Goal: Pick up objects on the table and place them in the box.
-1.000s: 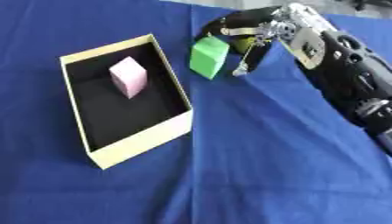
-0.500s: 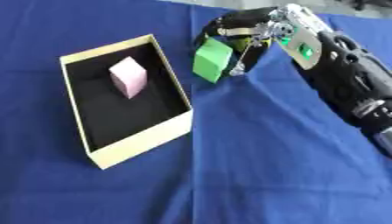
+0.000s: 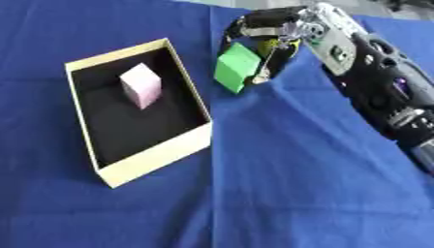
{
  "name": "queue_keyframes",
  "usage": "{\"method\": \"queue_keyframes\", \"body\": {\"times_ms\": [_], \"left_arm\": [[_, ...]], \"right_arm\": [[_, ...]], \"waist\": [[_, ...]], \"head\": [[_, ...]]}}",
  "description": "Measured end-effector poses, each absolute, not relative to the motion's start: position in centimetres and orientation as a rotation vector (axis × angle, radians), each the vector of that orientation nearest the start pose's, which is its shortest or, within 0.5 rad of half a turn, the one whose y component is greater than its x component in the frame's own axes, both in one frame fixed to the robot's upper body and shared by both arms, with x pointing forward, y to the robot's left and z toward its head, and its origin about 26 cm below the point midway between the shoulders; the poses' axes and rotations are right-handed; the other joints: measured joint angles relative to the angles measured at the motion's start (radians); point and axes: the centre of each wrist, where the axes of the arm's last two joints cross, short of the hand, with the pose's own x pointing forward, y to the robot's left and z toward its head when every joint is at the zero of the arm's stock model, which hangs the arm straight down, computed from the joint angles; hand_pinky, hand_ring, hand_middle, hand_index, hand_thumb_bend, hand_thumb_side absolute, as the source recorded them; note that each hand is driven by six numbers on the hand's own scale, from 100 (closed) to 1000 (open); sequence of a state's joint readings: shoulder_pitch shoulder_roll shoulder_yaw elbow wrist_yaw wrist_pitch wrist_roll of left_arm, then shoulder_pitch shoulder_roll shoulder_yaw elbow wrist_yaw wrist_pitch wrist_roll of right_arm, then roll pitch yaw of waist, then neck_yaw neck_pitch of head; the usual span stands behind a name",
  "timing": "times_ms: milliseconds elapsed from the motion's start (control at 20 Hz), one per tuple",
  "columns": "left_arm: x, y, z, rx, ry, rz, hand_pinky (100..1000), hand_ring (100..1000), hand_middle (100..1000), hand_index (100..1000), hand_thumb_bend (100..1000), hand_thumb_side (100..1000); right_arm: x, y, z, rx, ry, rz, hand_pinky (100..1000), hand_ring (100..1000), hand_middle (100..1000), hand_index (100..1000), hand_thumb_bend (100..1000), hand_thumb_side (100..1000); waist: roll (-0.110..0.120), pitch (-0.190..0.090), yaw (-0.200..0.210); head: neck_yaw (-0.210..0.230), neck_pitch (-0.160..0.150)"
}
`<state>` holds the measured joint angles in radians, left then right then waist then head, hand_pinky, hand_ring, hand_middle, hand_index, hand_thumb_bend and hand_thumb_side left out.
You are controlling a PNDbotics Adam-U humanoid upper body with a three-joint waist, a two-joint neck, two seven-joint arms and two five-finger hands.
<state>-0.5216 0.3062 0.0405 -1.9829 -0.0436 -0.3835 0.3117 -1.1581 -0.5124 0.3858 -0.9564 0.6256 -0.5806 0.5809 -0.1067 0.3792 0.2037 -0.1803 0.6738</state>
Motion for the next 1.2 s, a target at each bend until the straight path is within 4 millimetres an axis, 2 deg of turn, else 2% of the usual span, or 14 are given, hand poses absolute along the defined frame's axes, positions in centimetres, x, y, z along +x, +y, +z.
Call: {"method": "queue_keyframes", "body": {"times_ms": [250,600,700,750,800,1050,1100,1200], "left_arm": [[31.5,24.4,26.2,-0.213,3.365,-0.003,709,852,787,814,170,642],[31.5,24.4,26.2,-0.211,3.37,-0.003,709,851,787,814,171,641],[31.5,24.5,26.2,-0.211,3.37,-0.003,709,851,786,814,171,640],[31.5,24.5,26.2,-0.211,3.371,-0.004,709,851,786,814,171,640],[31.5,24.5,26.2,-0.212,3.371,-0.004,710,851,786,814,173,640],[31.5,24.5,26.1,-0.212,3.372,-0.008,711,849,784,814,177,635],[31.5,24.5,26.1,-0.212,3.371,-0.009,711,848,784,814,178,633],[31.5,24.5,26.1,-0.212,3.37,-0.01,713,845,782,814,185,625]], "right_arm": [[48.4,-22.6,28.4,0.798,2.136,-2.721,840,819,462,629,396,127],[48.4,-22.3,28.3,0.741,2.192,-2.696,822,788,430,602,306,146],[48.4,-22.3,28.4,0.723,2.214,-2.684,814,775,416,596,236,139],[48.3,-22.3,28.5,0.708,2.235,-2.667,814,774,415,595,231,139],[48.2,-22.2,28.7,0.688,2.258,-2.644,804,760,401,586,189,131],[47.0,-20.9,31.1,0.562,2.377,-2.46,786,727,371,566,129,116],[46.8,-20.7,31.5,0.536,2.396,-2.428,781,716,366,563,100,148],[46.2,-20.1,32.4,0.492,2.416,-2.377,777,705,360,558,103,107]], "waist": [[0.001,-0.004,-0.001],[0.006,-0.009,-0.006],[0.006,-0.01,-0.006],[0.006,-0.01,-0.007],[0.007,-0.01,-0.007],[0.012,-0.013,-0.008],[0.013,-0.015,-0.008],[0.013,-0.017,-0.008]], "head": [[0.0,0.003],[-0.003,0.004],[-0.005,0.005],[-0.005,0.009],[-0.006,0.012],[-0.009,0.015],[-0.009,0.017],[-0.01,0.021]]}}
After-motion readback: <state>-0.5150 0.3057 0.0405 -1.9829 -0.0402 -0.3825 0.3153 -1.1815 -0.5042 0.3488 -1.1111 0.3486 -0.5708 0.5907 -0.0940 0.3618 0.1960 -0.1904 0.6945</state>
